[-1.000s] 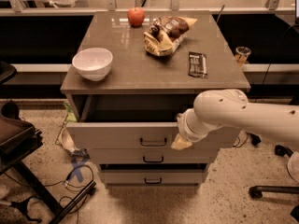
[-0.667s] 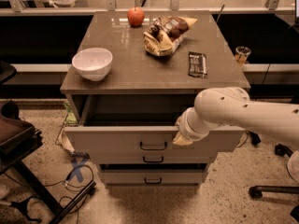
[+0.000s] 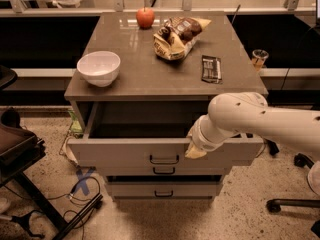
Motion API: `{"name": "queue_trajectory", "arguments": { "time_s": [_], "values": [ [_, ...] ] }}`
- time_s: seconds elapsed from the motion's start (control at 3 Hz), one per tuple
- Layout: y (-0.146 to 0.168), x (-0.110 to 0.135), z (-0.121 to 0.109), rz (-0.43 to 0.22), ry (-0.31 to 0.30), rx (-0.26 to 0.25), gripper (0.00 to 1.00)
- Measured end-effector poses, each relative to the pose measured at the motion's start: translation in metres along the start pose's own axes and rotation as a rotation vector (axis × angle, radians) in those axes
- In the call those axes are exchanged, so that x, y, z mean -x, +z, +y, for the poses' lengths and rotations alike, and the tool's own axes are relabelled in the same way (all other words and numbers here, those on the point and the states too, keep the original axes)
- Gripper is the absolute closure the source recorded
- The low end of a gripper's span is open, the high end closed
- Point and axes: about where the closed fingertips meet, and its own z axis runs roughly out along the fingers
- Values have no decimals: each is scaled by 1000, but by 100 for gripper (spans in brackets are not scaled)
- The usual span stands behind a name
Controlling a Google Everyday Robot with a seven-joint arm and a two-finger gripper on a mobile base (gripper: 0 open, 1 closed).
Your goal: Open top drawer
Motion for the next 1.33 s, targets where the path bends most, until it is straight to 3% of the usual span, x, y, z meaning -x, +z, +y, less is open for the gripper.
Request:
{"name": "queue_trajectory", "arguments": {
  "time_s": [0.67, 1.0, 1.33],
  "values": [
    [-24, -11, 30, 54, 15, 59, 100],
    [-22, -12, 31, 54, 15, 59, 100],
    [-23, -12, 31, 55, 13, 57, 85]
  ]
}}
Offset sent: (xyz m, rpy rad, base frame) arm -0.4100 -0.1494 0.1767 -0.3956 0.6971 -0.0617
